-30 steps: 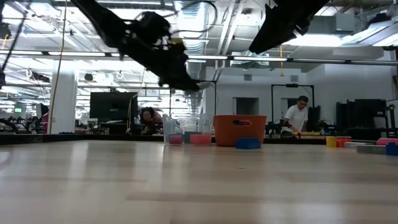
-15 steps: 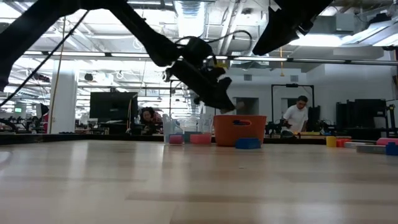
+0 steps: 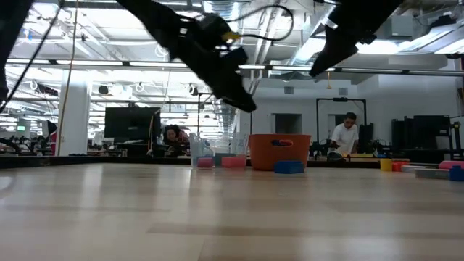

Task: Sort blocks by size
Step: Put the blue rectangle game piece into the orange bin

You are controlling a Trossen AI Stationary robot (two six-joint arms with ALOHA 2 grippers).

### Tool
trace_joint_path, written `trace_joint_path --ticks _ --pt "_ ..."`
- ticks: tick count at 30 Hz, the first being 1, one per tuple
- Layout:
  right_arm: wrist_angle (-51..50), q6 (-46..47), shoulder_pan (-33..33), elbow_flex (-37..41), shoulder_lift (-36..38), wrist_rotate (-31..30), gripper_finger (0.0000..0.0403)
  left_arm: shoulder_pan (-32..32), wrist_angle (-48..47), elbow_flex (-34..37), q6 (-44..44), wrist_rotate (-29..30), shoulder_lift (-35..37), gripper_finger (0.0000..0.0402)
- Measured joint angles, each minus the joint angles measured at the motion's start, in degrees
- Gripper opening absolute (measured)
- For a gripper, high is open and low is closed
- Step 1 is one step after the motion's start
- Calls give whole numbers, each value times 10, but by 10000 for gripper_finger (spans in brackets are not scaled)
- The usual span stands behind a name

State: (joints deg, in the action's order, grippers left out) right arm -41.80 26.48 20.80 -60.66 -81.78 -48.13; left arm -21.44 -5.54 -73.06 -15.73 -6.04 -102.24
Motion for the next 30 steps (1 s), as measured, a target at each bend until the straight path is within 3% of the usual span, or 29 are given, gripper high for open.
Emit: trace_joint_path --ticks 6,11,13,19,23,30 --pt "18 -108 -14 0 -20 29 164 52 102 206 70 4 151 281" --pt "88 -210 -94 0 -71 197 180 118 171 332 159 43 257 280" --pt "88 -267 -123 0 -99 217 193 147 192 365 181 76 290 280" --pt "79 -403 -183 -24 -176 262 243 221 190 399 202 146 337 280" --pt "9 -454 -200 -83 -231 261 277 248 190 399 194 181 340 280" --pt "-104 -498 -244 -204 -318 295 290 263 208 399 171 247 336 280"
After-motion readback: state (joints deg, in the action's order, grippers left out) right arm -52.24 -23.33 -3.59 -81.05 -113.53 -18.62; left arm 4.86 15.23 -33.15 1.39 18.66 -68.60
